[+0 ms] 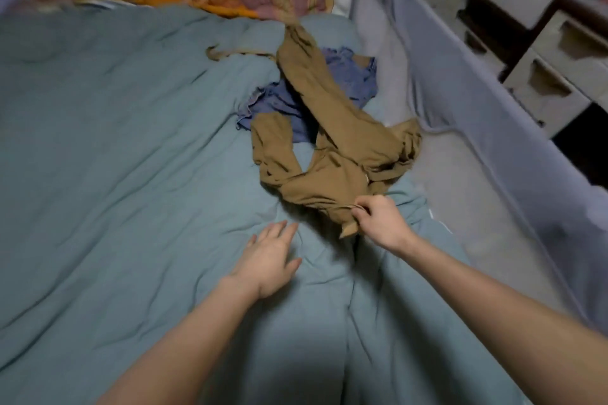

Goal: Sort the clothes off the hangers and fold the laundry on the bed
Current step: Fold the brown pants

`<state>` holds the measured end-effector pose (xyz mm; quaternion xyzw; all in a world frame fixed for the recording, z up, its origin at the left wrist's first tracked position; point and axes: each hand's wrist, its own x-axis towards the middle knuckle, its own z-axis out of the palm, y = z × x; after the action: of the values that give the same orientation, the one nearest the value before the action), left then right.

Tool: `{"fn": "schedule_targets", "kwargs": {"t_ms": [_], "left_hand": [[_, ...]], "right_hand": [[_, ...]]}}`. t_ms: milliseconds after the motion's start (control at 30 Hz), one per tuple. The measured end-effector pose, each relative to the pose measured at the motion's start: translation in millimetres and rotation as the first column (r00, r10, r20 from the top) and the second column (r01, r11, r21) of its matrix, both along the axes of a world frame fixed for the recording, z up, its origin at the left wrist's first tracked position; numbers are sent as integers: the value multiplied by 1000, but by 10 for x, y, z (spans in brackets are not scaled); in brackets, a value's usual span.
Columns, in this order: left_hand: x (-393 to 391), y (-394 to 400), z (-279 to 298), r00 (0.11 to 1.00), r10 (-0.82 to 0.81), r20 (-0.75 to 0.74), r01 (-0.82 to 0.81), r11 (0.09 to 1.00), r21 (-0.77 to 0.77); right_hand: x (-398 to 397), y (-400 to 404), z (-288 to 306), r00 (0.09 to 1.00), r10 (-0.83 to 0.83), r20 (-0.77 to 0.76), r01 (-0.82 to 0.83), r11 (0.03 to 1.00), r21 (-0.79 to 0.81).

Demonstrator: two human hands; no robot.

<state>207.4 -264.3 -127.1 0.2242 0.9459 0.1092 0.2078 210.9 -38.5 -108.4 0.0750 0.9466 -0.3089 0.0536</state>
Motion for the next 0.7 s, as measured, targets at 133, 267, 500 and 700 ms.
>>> {"fn": "schedule_targets", "kwargs": {"t_ms": [133,267,500,700], "left_hand": [[482,-97,756,997,71,-20,-65,974,216],[917,-322,1535,993,97,-69,-64,922,382],[1592,-720,2701,999,36,-24,-20,867,499],[2380,-987,3185,998,-56,42,6,664,748]], "right_hand": [[491,-239,834,998,45,-48,-50,991,-127],[898,-447,1752,985,142,-95,-157,969,-188],[1701,-831,2899,971,218,-96,-237,928,-288],[2674,-1442,3422,974,118,-194,-208,804,-557]]}}
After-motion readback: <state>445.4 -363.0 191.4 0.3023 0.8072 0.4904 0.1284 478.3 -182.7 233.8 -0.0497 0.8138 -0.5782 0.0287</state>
